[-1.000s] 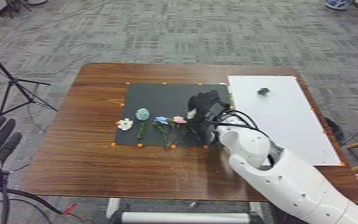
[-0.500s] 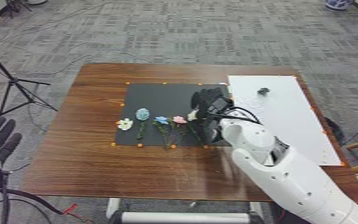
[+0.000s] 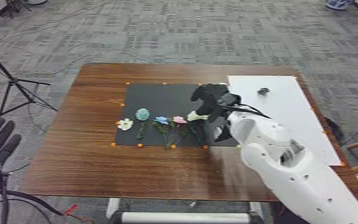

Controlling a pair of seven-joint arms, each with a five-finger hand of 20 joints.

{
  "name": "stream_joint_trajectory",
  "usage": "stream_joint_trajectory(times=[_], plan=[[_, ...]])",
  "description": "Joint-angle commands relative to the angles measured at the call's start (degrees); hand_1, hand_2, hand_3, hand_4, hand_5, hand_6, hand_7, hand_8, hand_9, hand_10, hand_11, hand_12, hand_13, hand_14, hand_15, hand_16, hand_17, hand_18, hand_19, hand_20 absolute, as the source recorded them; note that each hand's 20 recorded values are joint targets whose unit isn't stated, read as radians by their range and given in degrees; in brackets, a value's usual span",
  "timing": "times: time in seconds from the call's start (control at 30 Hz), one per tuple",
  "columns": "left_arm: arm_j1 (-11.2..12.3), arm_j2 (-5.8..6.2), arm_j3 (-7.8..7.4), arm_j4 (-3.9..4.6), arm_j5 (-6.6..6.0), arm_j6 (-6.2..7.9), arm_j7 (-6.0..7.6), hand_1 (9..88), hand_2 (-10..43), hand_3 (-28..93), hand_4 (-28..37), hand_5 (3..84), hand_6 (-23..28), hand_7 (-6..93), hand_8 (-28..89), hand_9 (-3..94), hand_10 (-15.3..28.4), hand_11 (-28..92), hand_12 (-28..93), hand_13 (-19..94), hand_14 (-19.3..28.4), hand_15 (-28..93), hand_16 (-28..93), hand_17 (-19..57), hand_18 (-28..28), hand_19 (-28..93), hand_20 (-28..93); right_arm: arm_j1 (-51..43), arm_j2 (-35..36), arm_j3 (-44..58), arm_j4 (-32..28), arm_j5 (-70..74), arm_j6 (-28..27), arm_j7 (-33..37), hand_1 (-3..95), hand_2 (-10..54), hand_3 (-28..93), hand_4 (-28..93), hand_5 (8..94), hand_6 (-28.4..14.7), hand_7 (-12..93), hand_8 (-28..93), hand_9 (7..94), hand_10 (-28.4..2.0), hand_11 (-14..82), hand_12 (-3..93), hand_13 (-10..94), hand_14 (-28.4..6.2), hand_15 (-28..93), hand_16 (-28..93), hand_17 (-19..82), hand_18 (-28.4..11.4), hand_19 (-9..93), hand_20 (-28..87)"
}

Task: Arrange flowers

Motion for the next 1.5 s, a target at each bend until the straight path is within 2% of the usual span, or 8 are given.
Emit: stream_joint_trajectory(times=[0.03, 0.1, 0.2, 0.23, 0.57, 0.83, 1.03, 1.5], plan=[[0.8, -0.4, -0.61, -0.68, -0.15, 0.64, 0.86, 23.1, 20.6, 67, -28.3, 39.5, 8.7, 14.1, -8, 34.8, 14.3, 21, 13, 25, 13.4, 30, -3, -3.2, 10.6, 19, 13, -10.9, 5.7, 7.4, -7.8, -0.3, 0.9, 3.3, 44.9, -9.5, 78, -28, 54.8, -3.8, 18, -11, 52.8, -16.6, 17.4, 18.7, 55, -13.7, 76, 28, 22, -24.5, 72, 42], [1.1, -0.37, -0.83, -0.71, -0.29, 0.64, 1.06, 23.1, 20.6, 67, -28.3, 39.5, 8.7, 14.1, -8, 34.8, 14.3, 21, 13, 25, 13.5, 30, -3, -3.2, 10.6, 19, 13, -13.0, 6.7, 8.1, -8.8, -1.1, 0.1, 3.1, 45.2, -9.5, 77, -28, 59.3, -3.4, 20, -12, 57.0, -16.1, 19.5, 19.0, 57, -13.5, 76, 28, 22, -24.5, 72, 41], [1.0, -0.16, -0.8, -0.64, -0.54, 0.36, 1.24, 23.2, 20.6, 67, -28.3, 39.6, 8.7, 14.1, -8, 34.8, 14.3, 21, 13, 25, 13.5, 30, -3, -3.2, 10.7, 19, 13, -14.9, 7.5, 8.2, -8.5, -5.3, 0.9, 3.9, 45.6, -9.5, 77, -28, 58.7, -3.2, 21, -12, 58.3, -15.4, 21.0, 19.6, 58, -13.2, 77, 28, 23, -24.4, 72, 41], [0.7, -0.11, -0.75, -0.52, -0.17, 0.24, 0.68, 23.1, 20.6, 67, -28.3, 39.6, 8.7, 14.1, -8, 34.8, 14.3, 21, 13, 25, 13.5, 30, -3, -3.2, 10.7, 19, 13, -15.6, 7.5, 8.6, -8.6, -4.2, 1.0, 5.4, 45.7, -9.5, 77, -28, 58.2, -3.3, 21, -12, 58.1, -15.4, 21.2, 19.7, 58, -13.3, 77, 29, 23, -24.4, 73, 41], [0.6, 0.14, -0.92, -0.37, 0.03, 0.09, 0.21, 23.1, 20.6, 67, -28.3, 39.6, 8.9, 14.0, -8, 34.8, 14.3, 21, 13, 25, 13.5, 30, -3, -3.3, 10.6, 19, 13, -20.8, 8.7, 10.4, -11.4, -6.6, -6.4, 5.1, 46.5, -9.5, 76, -28, 60.2, -2.9, 23, -12, 60.4, -14.5, 23.8, 20.6, 58, -13.0, 77, 31, 23, -24.4, 73, 41], [0.4, 0.13, -0.67, -0.25, 0.19, 0.16, 0.19, 23.1, 20.7, 67, -28.3, 39.5, 8.8, 14.0, -8, 34.8, 14.2, 21, 13, 25, 13.5, 30, -3, -3.2, 10.6, 19, 13, -18.0, 8.0, 4.2, -9.5, -9.7, -2.2, 6.0, 45.6, -9.5, 73, -28, 61.1, -3.1, 24, -12, 60.8, -14.7, 25.4, 21.6, 58, -13.1, 77, 31, 23, -24.5, 73, 41], [0.4, 0.13, -0.1, -0.23, -0.07, 0.1, 0.39, 23.0, 20.7, 67, -28.3, 39.6, 8.8, 14.1, -8, 34.8, 14.2, 21, 13, 25, 13.5, 30, -3, -3.2, 10.6, 19, 13, -14.8, 5.8, 0.3, -7.8, -10.2, -3.6, 6.9, 43.1, -9.5, 72, -28, 63.3, -2.7, 29, -11, 62.0, -15.0, 28.1, 22.9, 59, -13.2, 77, 32, 24, -24.8, 74, 41], [0.8, -0.46, 0.13, -0.44, -0.1, 0.01, 0.21, 23.1, 20.8, 67, -28.3, 39.6, 8.7, 14.0, -8, 34.9, 14.3, 21, 13, 25, 13.5, 30, -3, -3.2, 10.6, 19, 13, -14.8, 5.6, -0.6, -7.1, -11.1, -1.9, 8.9, 43.0, -9.5, 71, -28, 63.9, -3.0, 30, -12, 62.6, -15.3, 28.5, 22.9, 60, -13.4, 77, 32, 24, -25.3, 75, 41]])
